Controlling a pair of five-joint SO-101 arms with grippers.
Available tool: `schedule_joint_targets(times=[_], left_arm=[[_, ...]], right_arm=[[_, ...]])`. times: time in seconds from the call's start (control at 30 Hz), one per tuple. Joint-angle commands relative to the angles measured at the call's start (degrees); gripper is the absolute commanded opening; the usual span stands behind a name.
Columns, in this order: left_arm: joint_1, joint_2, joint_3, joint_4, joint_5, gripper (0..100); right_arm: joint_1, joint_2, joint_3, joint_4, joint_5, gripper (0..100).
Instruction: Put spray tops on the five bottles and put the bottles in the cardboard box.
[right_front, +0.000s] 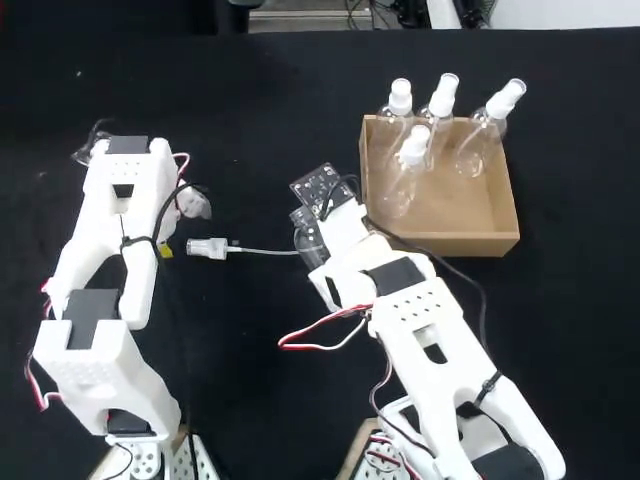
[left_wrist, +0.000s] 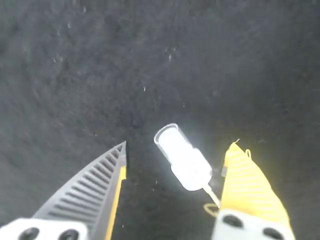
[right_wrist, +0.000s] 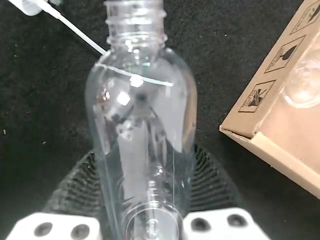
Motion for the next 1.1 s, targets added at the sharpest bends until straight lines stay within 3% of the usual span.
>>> schedule_joint_targets(times=[0.0, 0.4, 0.47, 0.63, 0.8, 0.87, 1.07], left_arm=[[3.65, 1.05, -1.1, -0.62, 1.85, 30], [5.41, 8.62, -4.18, 0.18, 5.8, 29], [5.49, 8.62, -4.62, 1.32, 5.8, 25], [4.97, 8.62, -4.79, 1.05, 5.63, 3], [4.79, 8.09, -4.88, 1.05, 4.57, 6], [3.74, 8.09, -6.11, 1.67, -2.11, 6], [2.15, 8.62, -9.1, 2.64, -38.86, 7]], right_arm=[[-0.26, -2.33, 0.13, -1.05, 0.18, 2.8], [-0.26, -2.33, 0.22, -1.05, 0.18, 2.8], [-0.26, -2.33, 0.22, -1.05, 0.18, 2.8], [-0.26, -2.33, 0.22, -1.05, 0.18, 2.8], [-0.26, -2.33, 0.22, -1.05, 0.18, 2.8], [-0.26, -2.33, 0.22, -1.05, 0.18, 2.8], [-0.26, -2.33, 0.22, -1.05, 0.18, 2.8]])
